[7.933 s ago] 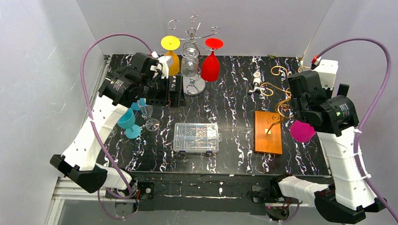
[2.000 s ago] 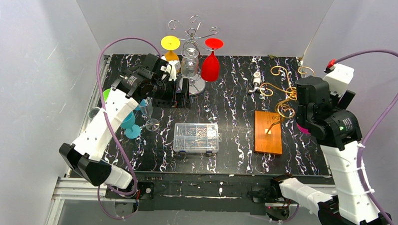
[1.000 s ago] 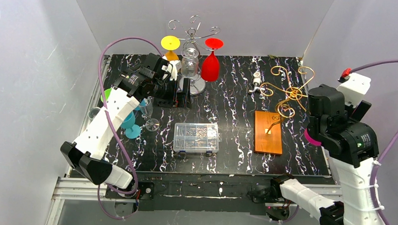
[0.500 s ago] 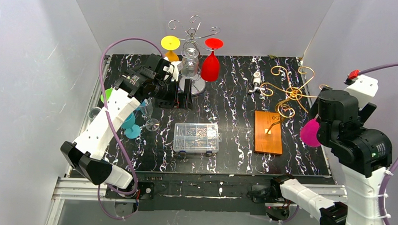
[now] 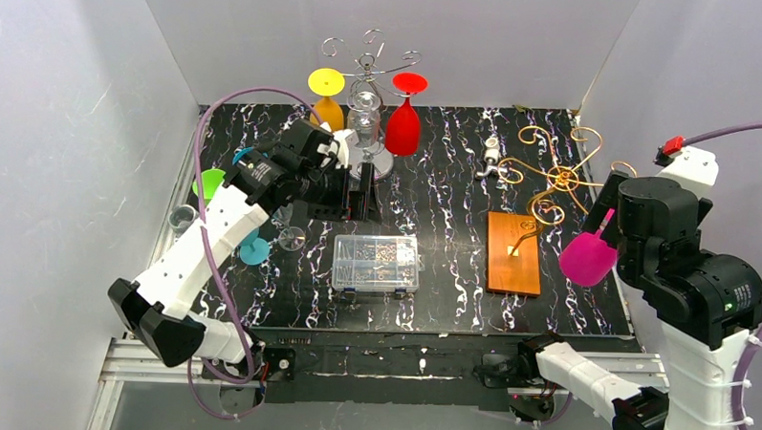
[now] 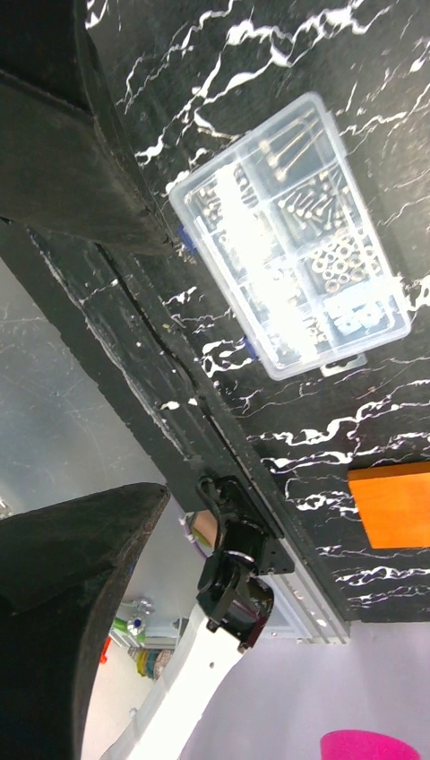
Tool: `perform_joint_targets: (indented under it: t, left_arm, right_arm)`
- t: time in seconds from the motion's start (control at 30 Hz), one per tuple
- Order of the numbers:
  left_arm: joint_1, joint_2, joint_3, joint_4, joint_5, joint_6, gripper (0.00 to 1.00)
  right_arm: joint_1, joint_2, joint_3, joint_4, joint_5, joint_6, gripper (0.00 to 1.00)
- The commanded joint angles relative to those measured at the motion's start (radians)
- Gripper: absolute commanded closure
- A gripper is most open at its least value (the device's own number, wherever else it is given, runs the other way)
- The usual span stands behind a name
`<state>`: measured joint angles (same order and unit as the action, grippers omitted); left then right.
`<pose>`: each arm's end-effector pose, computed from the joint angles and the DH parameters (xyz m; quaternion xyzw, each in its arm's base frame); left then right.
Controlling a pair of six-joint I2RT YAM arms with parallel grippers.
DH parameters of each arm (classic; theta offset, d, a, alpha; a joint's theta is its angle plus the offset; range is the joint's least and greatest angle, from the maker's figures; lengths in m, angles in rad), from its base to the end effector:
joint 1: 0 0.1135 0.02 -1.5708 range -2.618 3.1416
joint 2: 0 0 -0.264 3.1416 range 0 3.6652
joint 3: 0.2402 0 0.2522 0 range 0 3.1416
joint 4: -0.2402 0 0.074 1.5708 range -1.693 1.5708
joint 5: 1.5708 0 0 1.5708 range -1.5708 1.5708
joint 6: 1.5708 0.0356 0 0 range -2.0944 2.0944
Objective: Take the wine glass off the wine glass rack
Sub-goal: Pick up the wine glass from the wine rack, then place the wine glass at the center of the board.
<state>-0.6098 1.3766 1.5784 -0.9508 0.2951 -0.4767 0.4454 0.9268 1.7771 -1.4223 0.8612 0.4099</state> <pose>0.2205 -0.1666 0.4068 0.1189 0.9009 -0.3196 0.2685 0.0656 0.0014 0.4957 0.1857 0.8012 -0.1530 0.5480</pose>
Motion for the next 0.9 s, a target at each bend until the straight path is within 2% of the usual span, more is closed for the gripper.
perform_joint_targets:
  t: [0.0,0.6,0.87]
  left_arm:
    - [-0.037,-0.083,-0.075,0.078,0.027,-0.069,0.02]
    - [-0.196,-0.158,-0.284,0.344,-0.003,-0.297,0.02]
    - [-0.219,-0.161,-0.338,0.445,0.010,-0.382,0.02]
  right_arm:
    - [-0.002,-0.009,0.048,0.005,-0.070,-0.021,0.43]
    - [-0.002,-0.034,0.090,0.021,-0.349,-0.106,0.44]
    - [-0.013,-0.015,0.083,0.057,-0.483,-0.118,0.46]
